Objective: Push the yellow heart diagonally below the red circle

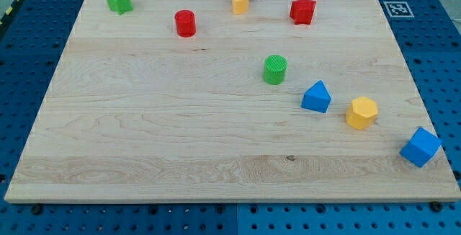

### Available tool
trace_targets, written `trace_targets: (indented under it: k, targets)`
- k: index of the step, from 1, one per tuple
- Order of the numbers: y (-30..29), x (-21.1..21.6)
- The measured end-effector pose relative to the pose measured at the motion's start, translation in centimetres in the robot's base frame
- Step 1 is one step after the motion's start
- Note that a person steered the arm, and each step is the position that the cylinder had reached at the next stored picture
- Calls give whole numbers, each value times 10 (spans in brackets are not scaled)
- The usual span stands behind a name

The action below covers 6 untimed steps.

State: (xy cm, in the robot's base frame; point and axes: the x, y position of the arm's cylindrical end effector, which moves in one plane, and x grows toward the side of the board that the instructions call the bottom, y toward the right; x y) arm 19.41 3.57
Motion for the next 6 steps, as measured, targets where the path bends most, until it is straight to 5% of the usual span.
trace_targets:
  k: [4,6]
  targets:
    - [-28,5]
    - [-27,72]
